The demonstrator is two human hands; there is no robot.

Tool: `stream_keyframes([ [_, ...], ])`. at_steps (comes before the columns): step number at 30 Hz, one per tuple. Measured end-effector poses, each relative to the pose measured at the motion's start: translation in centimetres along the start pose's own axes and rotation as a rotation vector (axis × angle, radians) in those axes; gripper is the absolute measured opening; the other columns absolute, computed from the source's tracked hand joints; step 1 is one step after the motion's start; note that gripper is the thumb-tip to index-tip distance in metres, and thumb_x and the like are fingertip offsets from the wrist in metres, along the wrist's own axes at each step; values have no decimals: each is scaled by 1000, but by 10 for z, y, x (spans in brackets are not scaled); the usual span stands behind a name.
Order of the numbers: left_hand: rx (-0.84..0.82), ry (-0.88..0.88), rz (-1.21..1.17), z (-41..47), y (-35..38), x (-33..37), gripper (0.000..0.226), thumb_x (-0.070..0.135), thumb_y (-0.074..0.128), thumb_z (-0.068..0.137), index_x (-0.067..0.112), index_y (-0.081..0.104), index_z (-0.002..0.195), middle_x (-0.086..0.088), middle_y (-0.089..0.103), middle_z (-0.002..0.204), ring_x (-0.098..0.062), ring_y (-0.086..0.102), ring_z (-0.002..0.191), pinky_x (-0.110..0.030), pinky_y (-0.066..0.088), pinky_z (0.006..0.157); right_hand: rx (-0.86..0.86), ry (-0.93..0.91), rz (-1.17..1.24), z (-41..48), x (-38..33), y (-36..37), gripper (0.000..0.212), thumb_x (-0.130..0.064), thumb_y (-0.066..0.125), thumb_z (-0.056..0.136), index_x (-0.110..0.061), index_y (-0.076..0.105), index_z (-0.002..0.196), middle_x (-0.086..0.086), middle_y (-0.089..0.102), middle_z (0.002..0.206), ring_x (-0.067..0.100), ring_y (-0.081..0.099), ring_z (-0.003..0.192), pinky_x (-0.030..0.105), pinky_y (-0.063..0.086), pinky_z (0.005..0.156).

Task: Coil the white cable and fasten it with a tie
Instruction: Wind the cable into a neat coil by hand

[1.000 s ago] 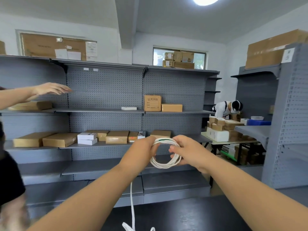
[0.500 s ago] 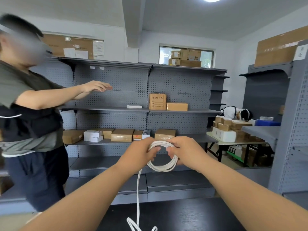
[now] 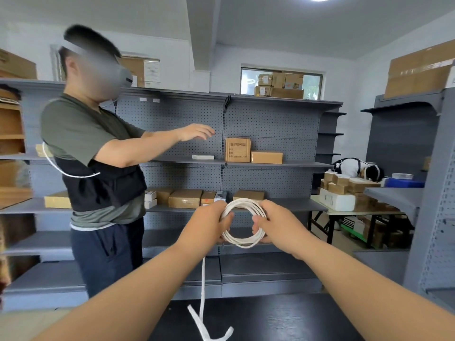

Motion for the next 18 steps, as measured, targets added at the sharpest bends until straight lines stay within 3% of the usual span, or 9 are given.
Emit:
stream_keyframes([
  [3,-47,94,309,7,6,12,20,20,45,95,6,56,105,-17,65,89,-34,62,82,-39,52,72,2,-94,-274,0,-12,2,29,-20,47,97,-18,45,126,7,64,108,22,61,93,35,49,81],
  [6,-111,155,509,11,17,18,23,20,43,94,11,53,113,-16,66,93,-35,62,83,-41,51,71,-28,-145,-416,-3,-18,10,29,-21,47,97,-17,43,125,9,61,111,23,56,91,32,42,74],
  [10,-125,225,548,7,18,21,25,25,45,95,13,52,116,-15,67,93,-34,62,84,-38,49,69,-38,-132,-465,-3,-16,11,17,-18,44,97,-12,51,112,13,63,104,25,56,87,33,42,72],
  [14,-93,126,187,2,11,14,15,27,58,90,14,53,84,-4,64,78,-21,58,74,-28,39,60,-10,-67,-329,2,-5,5,17,-12,45,95,-11,58,104,13,64,100,29,62,91,41,52,82],
  [18,-144,-123,-370,-3,24,-12,12,18,65,86,8,58,89,-12,65,81,-16,65,70,-27,54,64,72,51,8,4,14,-5,19,-6,46,94,-17,57,83,13,63,88,34,67,86,49,56,79],
])
Point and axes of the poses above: each hand's wrist, its own z-axis towards the middle knuckle, its own y-axis out of the palm, x = y × z, the point moved 10 cm from there along z, towards the middle knuckle
